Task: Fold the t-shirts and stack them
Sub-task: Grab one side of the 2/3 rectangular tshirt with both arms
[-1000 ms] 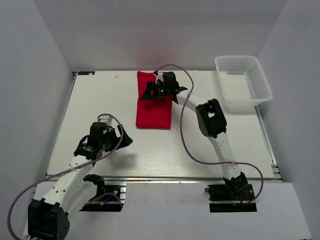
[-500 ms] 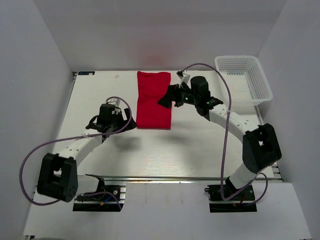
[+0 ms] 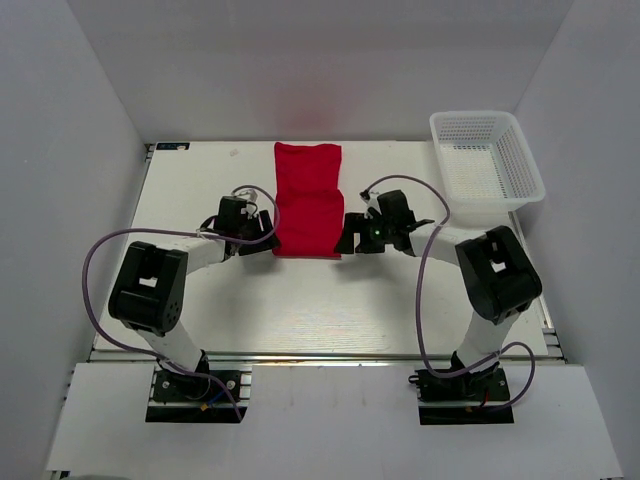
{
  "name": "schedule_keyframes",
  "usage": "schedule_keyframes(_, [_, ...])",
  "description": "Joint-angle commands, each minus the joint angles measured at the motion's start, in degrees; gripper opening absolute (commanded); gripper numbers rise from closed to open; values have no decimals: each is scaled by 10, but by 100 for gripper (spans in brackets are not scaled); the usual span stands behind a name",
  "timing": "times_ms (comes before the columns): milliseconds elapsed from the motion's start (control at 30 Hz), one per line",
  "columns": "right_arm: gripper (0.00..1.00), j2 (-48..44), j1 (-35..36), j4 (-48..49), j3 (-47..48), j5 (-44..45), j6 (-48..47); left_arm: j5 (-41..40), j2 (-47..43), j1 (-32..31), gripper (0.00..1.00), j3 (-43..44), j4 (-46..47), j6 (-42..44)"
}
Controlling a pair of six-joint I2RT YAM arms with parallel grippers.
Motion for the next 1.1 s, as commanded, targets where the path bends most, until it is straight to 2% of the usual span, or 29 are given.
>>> schedule_keyframes(0, [85, 34, -1, 34, 3, -36, 7, 16, 9, 1, 71, 4, 25, 3])
schedule_keyframes(100, [84, 58, -1, 48, 2, -42, 15, 1, 16, 1, 67, -2, 31, 3])
schedule_keyframes(167, [82, 70, 0, 63, 3, -49, 17, 1, 30, 1, 60, -2, 31, 3])
schedule_keyframes(233, [77, 81, 0, 73, 7, -59, 17, 15, 36, -4, 57, -2, 38, 3])
schedule_keyframes(267, [74, 85, 0, 71, 7, -61, 21, 15, 41, -4, 50, -9, 44, 3])
schedule_keyframes(300, [66, 88, -1, 72, 6, -73, 21, 21, 41, -4, 46, -9, 51, 3])
schedule_keyframes(367, [59, 86, 0, 72, 0, -78, 21, 21, 46, -10, 43, -14, 51, 3])
schedule_keyframes(467, [54, 84, 2, 74, -15, -77, 17, 26, 52, -16, 39, -21, 56, 3])
schedule_keyframes(500, [51, 84, 2, 78, -18, -77, 19, 31, 52, -23, 33, -27, 63, 3])
schedule_keyframes(567, [38, 87, 2, 84, -20, -78, 18, 31, 57, -29, 24, -33, 63, -2])
schedule_keyframes(600, [30, 92, 1, 90, -19, -79, 18, 36, 57, -29, 14, -33, 63, -2])
schedule_keyframes(667, [21, 97, 1, 99, -16, -80, 17, 36, 57, -29, 0, -33, 63, -7])
schedule_keyframes(767, [0, 103, 0, 100, -11, -80, 15, 43, 51, -34, 0, -33, 61, -7])
schedule_keyframes(900, [0, 77, 2, 131, -49, -89, 10, 44, 11, -40, 0, -53, 61, -7])
schedule_keyframes(1067, [0, -22, 8, 139, -119, -108, 5, 85, -65, -45, 0, -79, 37, -14])
